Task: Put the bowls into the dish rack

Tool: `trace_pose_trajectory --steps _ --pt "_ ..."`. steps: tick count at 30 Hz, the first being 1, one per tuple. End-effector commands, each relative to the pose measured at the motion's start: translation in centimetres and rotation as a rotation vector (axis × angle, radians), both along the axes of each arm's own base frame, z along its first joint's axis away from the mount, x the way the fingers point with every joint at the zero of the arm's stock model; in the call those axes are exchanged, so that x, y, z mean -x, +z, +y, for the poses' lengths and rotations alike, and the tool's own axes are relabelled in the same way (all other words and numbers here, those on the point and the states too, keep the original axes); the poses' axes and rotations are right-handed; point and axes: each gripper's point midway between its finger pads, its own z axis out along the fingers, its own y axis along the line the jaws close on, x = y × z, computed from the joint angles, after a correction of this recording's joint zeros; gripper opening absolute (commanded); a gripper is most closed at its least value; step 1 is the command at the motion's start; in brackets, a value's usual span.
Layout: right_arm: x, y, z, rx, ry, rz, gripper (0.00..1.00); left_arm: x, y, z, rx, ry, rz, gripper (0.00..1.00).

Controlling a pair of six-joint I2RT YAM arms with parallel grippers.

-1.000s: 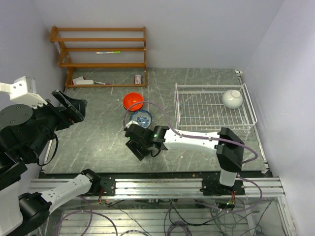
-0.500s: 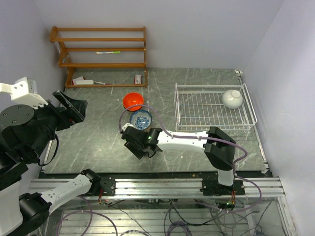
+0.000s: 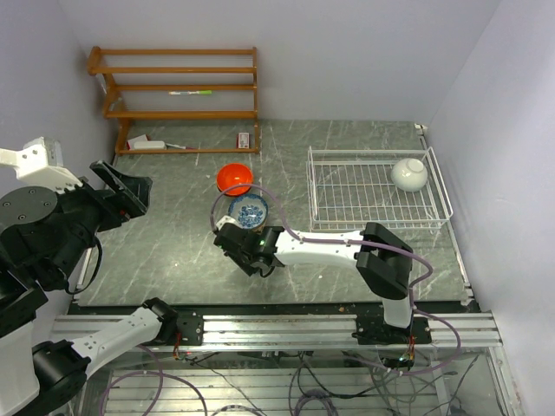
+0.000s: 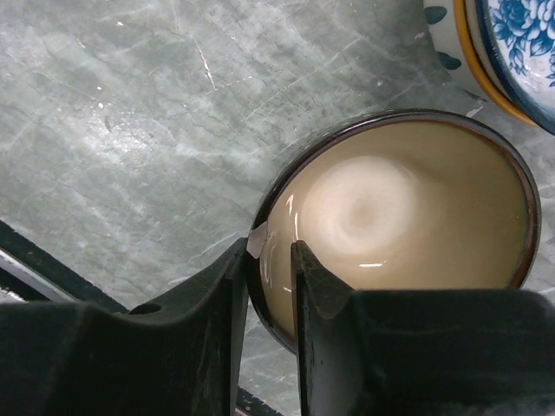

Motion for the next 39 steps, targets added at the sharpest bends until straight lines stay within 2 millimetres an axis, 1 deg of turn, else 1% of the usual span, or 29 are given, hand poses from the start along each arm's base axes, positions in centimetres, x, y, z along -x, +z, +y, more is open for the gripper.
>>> trace_pose_trajectory --steps 1,3,6,8,10,12,17,20,22,23,24,25,26,29,35,39 --pt "-0.6 -0.8 -0.7 0.046 -0.029 -0.011 0.24 0.4 0.5 0.7 0.018 0.021 -0.02 0.99" --pt "-0.6 -0.9 -0.8 0.044 -0.033 -0.007 0.22 0.5 0.4 0.8 0.02 0.021 -0.021 0.99" --pt "-0.5 -0.8 -1.0 0.045 -0.04 -0.001 0.16 0.8 0.4 1.0 0.028 0.024 -0.022 0.99" --pt "-0.5 -0.1 -0.7 0.027 -0.043 -0.001 0.1 1.0 0.4 1.1 0.029 0.026 -0.023 0.99" --pt "-0.4 1.5 0.0 -0.016 -0.036 -0.001 0.04 1.1 0.5 1.3 0.032 0.029 -0.025 0.99" --pt "-0.4 3.8 1.0 -0.079 -0.021 0.002 0.02 1.3 0.7 1.4 0.033 0.032 -0.03 0.99" --pt "0.2 10.7 3.5 -0.287 0.029 0.048 0.02 1.4 1.2 1.5 0.037 0.027 -0.039 0.99" --pt "0.0 15.5 3.6 -0.443 0.033 0.095 0.02 1.4 1.5 1.4 0.046 0.022 -0.045 0.99" --pt "-0.7 18.5 3.1 -0.551 0.028 0.126 0.02 1.4 1.6 1.3 0.051 0.021 -0.049 0.99" --pt "-1.4 19.9 2.5 -0.604 0.02 0.141 0.02 1.3 1.6 1.3 0.052 0.019 -0.05 0.99" --pt "-2.7 21.2 1.5 -0.655 -0.004 0.152 0.02 1.3 1.7 1.2 0.051 0.018 -0.051 0.99" --pt "-3.3 22.3 0.7 -0.702 -0.005 0.175 0.02 1.2 1.7 1.1 0.051 0.016 -0.052 0.99" --pt "-4.5 23.4 -0.4 -0.742 -0.027 0.177 0.02 1.1 1.8 1.0 0.05 0.013 -0.053 0.99" --pt "-7.9 25.4 -4.0 -0.824 -0.093 0.163 0.01 0.7 2.0 0.4 0.046 -0.002 -0.055 0.99" --pt "-14.0 26.5 -11.9 -0.949 -0.249 0.15 0.01 -0.1 2.4 -0.6 0.037 -0.029 -0.059 0.99" --pt "-17.0 25.9 -16.6 -1.048 -0.349 0.166 0.01 -0.6 2.4 -1.2 0.023 -0.047 -0.053 0.99"
